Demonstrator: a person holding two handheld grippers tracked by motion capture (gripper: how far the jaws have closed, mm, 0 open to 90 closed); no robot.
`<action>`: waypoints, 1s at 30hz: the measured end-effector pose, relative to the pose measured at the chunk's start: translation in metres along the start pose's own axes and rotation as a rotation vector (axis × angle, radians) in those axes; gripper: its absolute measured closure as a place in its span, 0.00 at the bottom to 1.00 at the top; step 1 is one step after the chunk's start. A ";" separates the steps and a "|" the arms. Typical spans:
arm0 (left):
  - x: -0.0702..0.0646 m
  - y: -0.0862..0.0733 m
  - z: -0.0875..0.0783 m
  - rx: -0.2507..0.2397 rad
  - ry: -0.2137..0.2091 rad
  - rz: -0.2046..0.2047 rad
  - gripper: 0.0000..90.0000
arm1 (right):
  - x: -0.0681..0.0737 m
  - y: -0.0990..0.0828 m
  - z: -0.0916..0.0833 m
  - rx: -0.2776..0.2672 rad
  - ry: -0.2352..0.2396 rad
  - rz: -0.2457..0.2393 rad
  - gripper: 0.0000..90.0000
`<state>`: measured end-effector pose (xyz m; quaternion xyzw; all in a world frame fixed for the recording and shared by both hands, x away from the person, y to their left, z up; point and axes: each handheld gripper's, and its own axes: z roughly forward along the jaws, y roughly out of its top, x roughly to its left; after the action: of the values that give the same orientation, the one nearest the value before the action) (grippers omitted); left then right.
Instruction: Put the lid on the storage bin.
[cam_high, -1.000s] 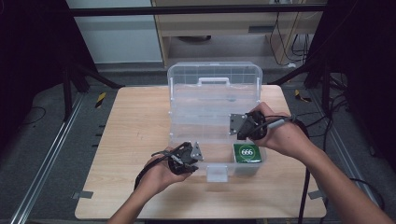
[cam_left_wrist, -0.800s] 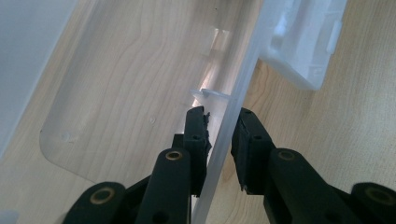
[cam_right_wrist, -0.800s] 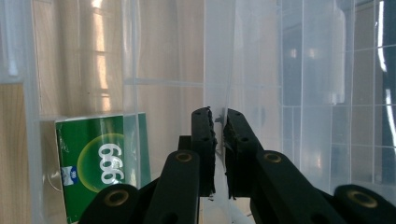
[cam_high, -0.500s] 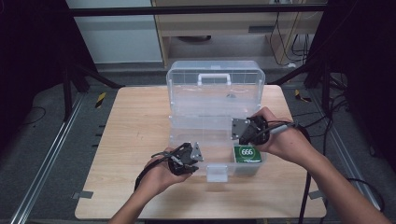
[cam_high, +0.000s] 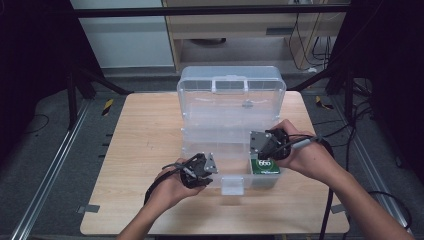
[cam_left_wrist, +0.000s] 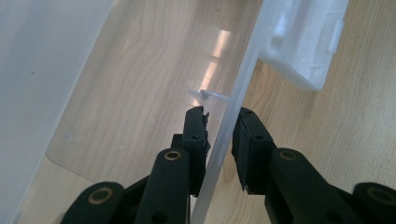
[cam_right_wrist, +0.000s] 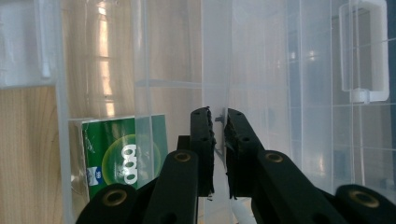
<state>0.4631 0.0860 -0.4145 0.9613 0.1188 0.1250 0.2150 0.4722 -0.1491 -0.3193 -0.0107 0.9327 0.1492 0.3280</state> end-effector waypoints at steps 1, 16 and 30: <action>0.000 0.000 0.000 0.000 0.004 0.001 0.83 | 0.001 0.000 0.000 0.000 0.000 -0.001 0.92; -0.008 0.000 0.001 0.012 0.028 -0.022 0.82 | 0.008 -0.003 -0.002 -0.009 0.026 0.004 0.92; -0.010 0.001 0.002 0.014 0.044 -0.006 0.82 | 0.013 -0.004 -0.002 -0.016 0.047 0.003 0.92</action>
<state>0.4546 0.0819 -0.4180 0.9594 0.1273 0.1444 0.2059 0.4616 -0.1528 -0.3266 -0.0151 0.9389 0.1568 0.3059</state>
